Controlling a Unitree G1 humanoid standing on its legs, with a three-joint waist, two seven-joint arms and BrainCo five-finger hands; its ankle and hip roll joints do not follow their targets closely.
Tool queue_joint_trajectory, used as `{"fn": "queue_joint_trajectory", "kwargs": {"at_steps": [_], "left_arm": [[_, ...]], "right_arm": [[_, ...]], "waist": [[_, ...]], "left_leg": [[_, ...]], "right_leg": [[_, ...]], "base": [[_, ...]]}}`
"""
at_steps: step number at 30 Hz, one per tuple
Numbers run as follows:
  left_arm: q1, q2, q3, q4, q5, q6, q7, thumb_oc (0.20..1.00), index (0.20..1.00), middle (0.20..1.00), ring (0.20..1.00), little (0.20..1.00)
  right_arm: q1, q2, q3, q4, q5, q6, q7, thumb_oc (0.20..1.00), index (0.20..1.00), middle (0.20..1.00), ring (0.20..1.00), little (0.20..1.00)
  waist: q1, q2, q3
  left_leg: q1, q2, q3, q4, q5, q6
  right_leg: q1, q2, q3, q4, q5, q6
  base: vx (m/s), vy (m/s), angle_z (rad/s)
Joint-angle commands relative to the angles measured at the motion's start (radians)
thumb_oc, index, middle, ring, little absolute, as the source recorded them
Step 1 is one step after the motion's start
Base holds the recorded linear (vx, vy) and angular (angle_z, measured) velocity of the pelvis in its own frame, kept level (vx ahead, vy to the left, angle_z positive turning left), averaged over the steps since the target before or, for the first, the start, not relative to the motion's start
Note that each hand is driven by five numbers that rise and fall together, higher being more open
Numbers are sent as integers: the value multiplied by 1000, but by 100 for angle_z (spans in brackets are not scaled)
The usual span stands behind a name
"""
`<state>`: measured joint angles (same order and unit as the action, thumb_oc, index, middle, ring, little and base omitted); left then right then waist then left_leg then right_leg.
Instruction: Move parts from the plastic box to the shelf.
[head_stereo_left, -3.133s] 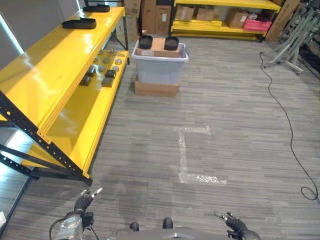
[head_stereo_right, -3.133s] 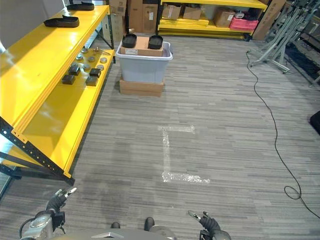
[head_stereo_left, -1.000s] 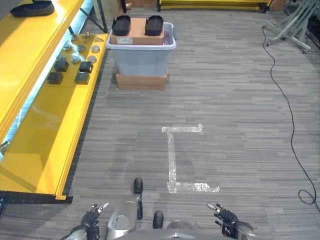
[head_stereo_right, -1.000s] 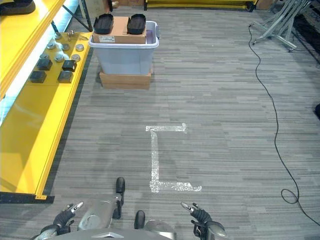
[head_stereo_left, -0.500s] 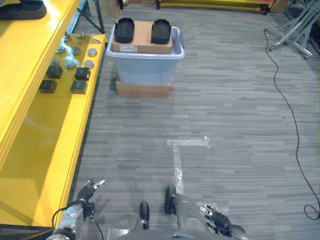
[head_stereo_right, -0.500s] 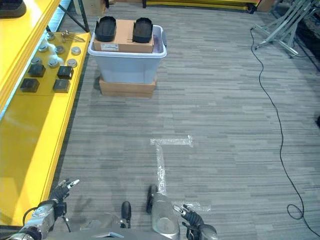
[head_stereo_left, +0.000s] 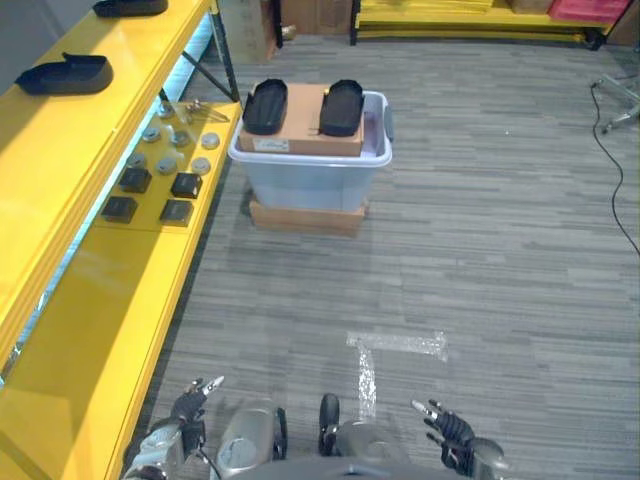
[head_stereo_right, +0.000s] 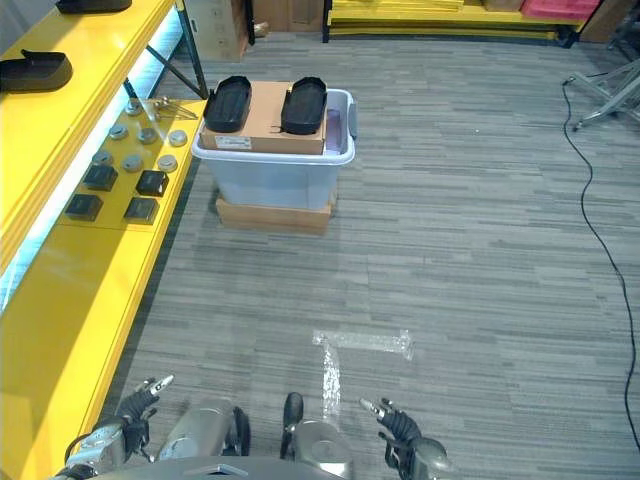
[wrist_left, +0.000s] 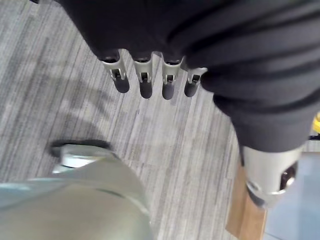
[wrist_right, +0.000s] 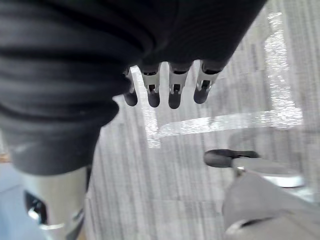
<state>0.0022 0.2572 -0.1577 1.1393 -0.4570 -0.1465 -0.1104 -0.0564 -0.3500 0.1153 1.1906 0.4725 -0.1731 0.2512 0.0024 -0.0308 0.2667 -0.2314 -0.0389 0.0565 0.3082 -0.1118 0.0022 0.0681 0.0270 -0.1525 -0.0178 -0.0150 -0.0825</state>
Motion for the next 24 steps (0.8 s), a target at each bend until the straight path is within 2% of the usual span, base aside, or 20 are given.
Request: {"fn": "queue_joint_trajectory", "kwargs": {"at_steps": [1,3,5,7,9,11,13,14,17,20,22,24], "left_arm": [[-9,28,-24,-6,41,-24,-37,1000,1000,1000,1000,1000],[7,27,-31,0,72,-24,-67,1000,1000,1000,1000,1000],[16,28,-37,6,74,-17,-90,1000,1000,1000,1000,1000],[13,29,-33,34,70,2,-68,1000,1000,1000,1000,1000],[7,32,-33,47,73,2,-73,1000,1000,1000,1000,1000],[-2,38,-35,51,81,4,-83,1000,1000,1000,1000,1000],[-23,45,-53,55,88,-8,-80,1000,1000,1000,1000,1000],[-32,45,-65,51,80,-13,-67,1000,1000,1000,1000,1000],[-47,51,-69,44,55,-19,-58,1000,1000,1000,1000,1000],[-68,65,-65,29,31,-11,-63,1000,1000,1000,1000,1000],[-78,68,-67,9,14,-12,-62,1000,1000,1000,1000,1000],[-82,63,-69,-5,-14,-5,-53,1000,1000,1000,1000,1000]], "right_arm": [[47,-44,5,-29,2,-32,22,1000,1000,1000,1000,1000],[44,-45,6,-24,20,-44,39,1000,1000,1000,1000,1000],[37,-45,13,-23,21,-42,49,1000,1000,1000,1000,1000],[15,-25,30,-3,41,-29,22,1000,1000,1000,1000,1000],[11,-12,31,1,45,-24,29,1000,1000,1000,1000,1000],[13,3,31,1,23,-24,30,1000,1000,1000,1000,1000],[27,28,34,7,23,-22,9,1000,1000,1000,1000,1000],[27,35,35,13,22,-24,6,1000,1000,1000,1000,1000],[33,45,38,18,5,-30,1,1000,1000,1000,1000,1000],[49,41,40,22,-3,-42,6,1000,1000,1000,1000,1000],[56,32,41,20,-5,-40,21,1000,1000,1000,1000,1000],[59,24,39,19,-23,-32,32,1000,1000,1000,1000,1000]], "waist": [[28,32,34],[53,37,39],[69,38,37],[79,28,6],[80,26,-7],[75,29,-18],[59,50,-26],[51,56,-24],[27,63,-15],[-5,55,-8],[-33,41,1],[-54,31,-1]], "left_leg": [[50,8,-24,-175,210,-28],[4,18,-30,-194,263,-48],[-29,32,-9,-204,281,-57],[-1,18,42,-203,201,-15],[25,13,54,-210,177,8],[60,7,63,-218,153,34],[126,-1,58,-219,109,85],[149,-2,55,-216,91,95],[193,-4,45,-217,70,94],[233,-13,22,-218,52,85],[270,-28,17,-214,23,79],[306,-41,11,-219,-9,76]], "right_leg": [[26,-7,76,101,-71,98],[64,3,81,85,-84,91],[99,0,81,78,-107,90],[124,-26,74,97,-142,112],[121,-37,58,140,-159,119],[91,-60,27,248,-136,135],[-16,-110,1,521,-60,168],[-55,-124,-7,550,-48,171],[-105,-116,-8,502,-61,163],[-119,-89,15,331,-57,151],[-128,-77,21,198,-18,158],[-159,-74,36,127,37,166]], "base": [[307,82,-14],[354,125,-6],[332,183,-22],[360,243,-37],[255,151,-22],[229,162,-17],[350,269,-6],[310,182,-5],[244,40,13],[271,-49,41],[406,-110,21],[397,-125,-7]]}}
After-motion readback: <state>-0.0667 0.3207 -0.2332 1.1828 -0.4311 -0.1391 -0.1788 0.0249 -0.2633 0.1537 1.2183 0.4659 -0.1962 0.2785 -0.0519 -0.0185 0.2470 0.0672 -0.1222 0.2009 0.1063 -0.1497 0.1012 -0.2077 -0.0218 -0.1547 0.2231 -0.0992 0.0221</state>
